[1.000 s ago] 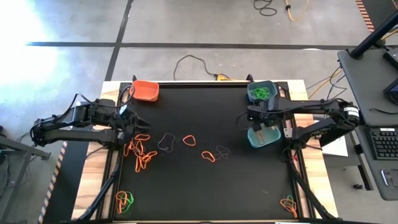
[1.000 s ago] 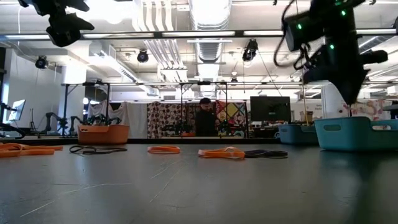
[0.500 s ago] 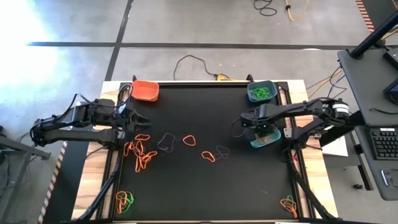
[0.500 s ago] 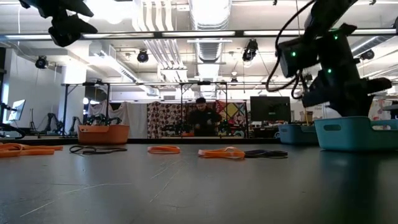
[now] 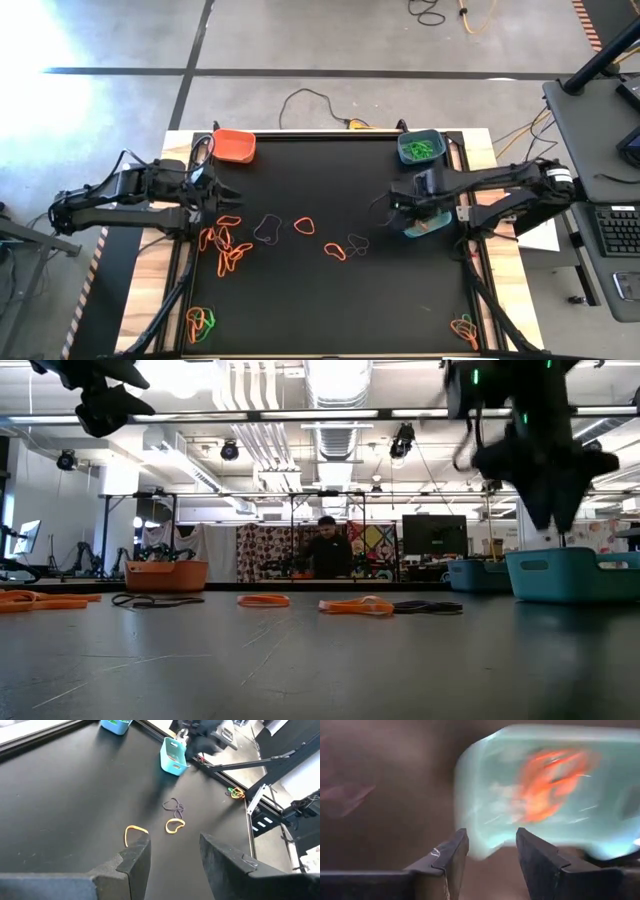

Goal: Sort rubber bands into baskets
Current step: Put the orange rubber band into the green bin

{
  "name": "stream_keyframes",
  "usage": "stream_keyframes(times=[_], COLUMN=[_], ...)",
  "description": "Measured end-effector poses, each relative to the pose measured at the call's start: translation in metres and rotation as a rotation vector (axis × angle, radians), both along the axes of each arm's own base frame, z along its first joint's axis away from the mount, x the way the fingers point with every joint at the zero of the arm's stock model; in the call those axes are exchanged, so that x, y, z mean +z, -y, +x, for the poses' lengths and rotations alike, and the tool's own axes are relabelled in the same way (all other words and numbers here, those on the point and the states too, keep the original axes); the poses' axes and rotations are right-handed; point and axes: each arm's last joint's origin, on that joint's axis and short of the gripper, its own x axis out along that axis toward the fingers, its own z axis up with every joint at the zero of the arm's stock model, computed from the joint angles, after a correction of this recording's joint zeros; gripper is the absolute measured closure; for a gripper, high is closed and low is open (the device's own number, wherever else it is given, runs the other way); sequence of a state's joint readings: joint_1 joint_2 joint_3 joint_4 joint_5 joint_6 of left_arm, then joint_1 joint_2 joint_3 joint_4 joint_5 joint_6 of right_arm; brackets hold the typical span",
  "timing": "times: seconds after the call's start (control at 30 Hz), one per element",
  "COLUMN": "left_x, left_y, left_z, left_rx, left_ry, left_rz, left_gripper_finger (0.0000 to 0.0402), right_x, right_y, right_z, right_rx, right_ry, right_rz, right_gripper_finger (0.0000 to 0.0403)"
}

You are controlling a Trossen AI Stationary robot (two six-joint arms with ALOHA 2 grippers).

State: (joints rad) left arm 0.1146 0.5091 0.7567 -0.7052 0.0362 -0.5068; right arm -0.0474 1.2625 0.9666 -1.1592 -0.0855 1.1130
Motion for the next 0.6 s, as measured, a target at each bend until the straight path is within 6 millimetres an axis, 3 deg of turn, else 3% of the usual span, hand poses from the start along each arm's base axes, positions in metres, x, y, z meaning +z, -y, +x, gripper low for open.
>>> stream_keyframes(times=[0.17,0.3,0.4,0.6], left_x=[0.0,0.0,0.002,0.008], left_y=[0.0,0.0,0.0,-0.002], left_z=[0.0,0.0,0.003,0.016], left_rx=[0.0,-0.006,-0.019,-0.026], left_ry=[0.0,0.003,0.016,0.079], left_rz=[0.0,0.008,0.047,0.115], left_gripper_finger=[0.0248,0.0248,0.0248,0.0248], right_x=[0.022,0.026,0.016,-0.013], right_y=[-0.06,-0.112,-0.143,-0.18], right_z=[0.019,0.029,0.029,0.023], right_rx=[0.093,0.147,0.177,0.213], right_ry=[0.042,-0.021,-0.128,-0.339], right_rz=[0.095,0.205,0.301,0.428], right_gripper_finger=[0.0261,0.0273,0.0267,0.0225])
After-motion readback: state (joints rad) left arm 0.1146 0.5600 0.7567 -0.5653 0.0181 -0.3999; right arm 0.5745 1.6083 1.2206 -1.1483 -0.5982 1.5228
